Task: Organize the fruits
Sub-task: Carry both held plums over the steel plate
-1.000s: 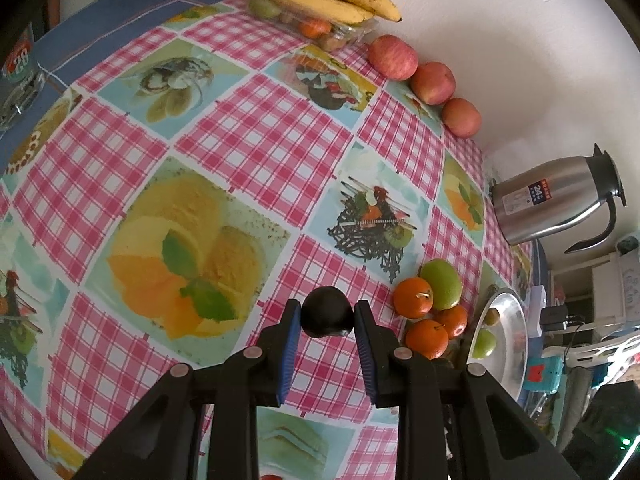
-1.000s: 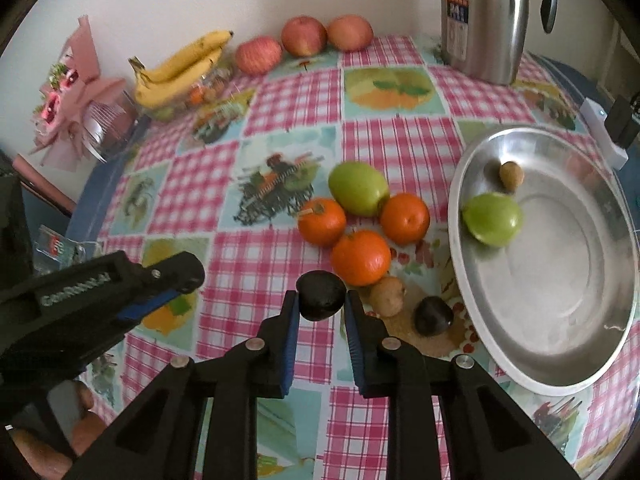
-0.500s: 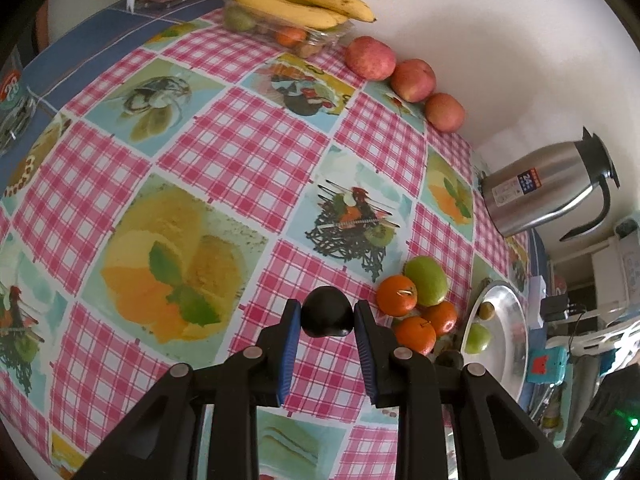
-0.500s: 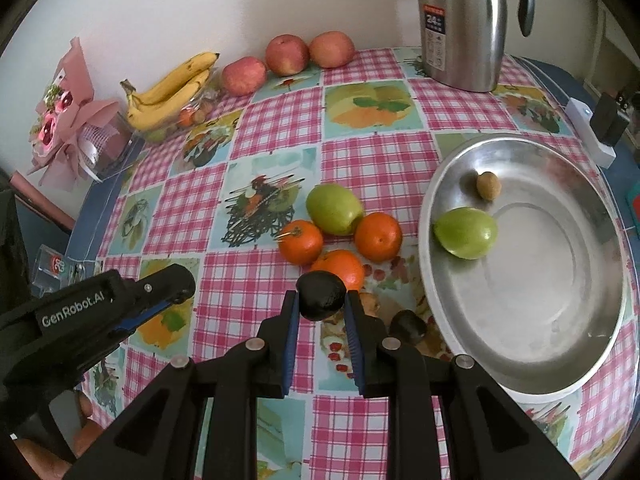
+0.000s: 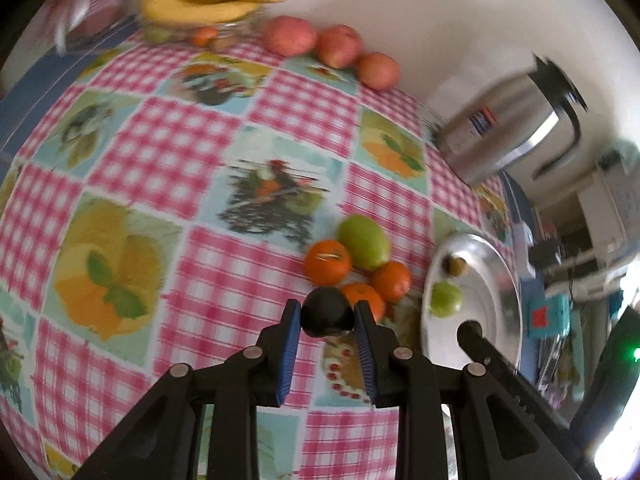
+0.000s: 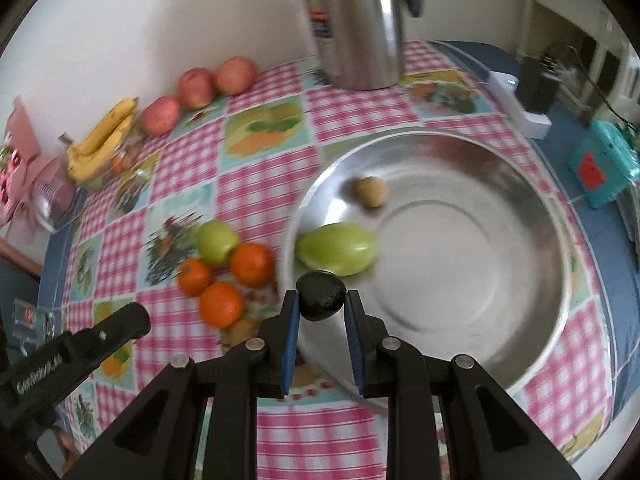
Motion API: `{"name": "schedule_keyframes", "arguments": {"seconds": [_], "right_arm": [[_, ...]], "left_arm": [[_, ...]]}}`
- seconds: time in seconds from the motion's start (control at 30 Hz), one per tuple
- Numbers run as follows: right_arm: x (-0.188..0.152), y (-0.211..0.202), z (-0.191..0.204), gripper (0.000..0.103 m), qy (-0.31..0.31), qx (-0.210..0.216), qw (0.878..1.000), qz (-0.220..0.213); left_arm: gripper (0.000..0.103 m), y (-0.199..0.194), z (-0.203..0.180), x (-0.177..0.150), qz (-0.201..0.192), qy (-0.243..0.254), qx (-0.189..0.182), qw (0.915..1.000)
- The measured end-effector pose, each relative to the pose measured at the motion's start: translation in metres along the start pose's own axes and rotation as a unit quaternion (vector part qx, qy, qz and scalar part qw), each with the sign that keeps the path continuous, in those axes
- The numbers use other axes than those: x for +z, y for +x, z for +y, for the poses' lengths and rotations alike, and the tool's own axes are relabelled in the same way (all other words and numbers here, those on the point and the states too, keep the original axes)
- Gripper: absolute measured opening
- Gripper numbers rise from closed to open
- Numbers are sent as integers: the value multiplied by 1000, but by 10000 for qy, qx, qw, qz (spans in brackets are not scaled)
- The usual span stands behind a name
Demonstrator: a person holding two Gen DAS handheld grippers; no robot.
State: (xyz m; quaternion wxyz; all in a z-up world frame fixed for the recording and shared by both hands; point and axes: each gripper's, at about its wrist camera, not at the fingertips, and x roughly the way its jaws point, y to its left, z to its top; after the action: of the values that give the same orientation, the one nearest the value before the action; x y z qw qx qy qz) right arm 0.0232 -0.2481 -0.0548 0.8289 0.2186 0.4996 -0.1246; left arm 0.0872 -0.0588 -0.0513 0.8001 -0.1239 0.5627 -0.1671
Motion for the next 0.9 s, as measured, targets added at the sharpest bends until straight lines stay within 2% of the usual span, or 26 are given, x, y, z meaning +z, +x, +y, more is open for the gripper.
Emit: {"name": "schedule_keyframes", "arguments": {"seconds": [0.33, 0.47, 0.73, 0.9], "right_arm": [[6, -13, -53, 24, 566, -261, 9978, -203], [8, -19, -67, 24, 695, -352, 9965, -292], [5, -16, -83, 24, 847, -383, 9955, -203], [3, -10, -83, 24, 845, -413, 9955, -79]], "left_arm": [[29, 16, -70, -16, 61, 1079, -395, 9934], [29, 22, -89, -23, 125, 1323, -547, 9896], [29, 45, -118, -43, 368, 1817, -510, 9813], [29, 54, -119, -48, 492, 1878, -420, 9801]]}}
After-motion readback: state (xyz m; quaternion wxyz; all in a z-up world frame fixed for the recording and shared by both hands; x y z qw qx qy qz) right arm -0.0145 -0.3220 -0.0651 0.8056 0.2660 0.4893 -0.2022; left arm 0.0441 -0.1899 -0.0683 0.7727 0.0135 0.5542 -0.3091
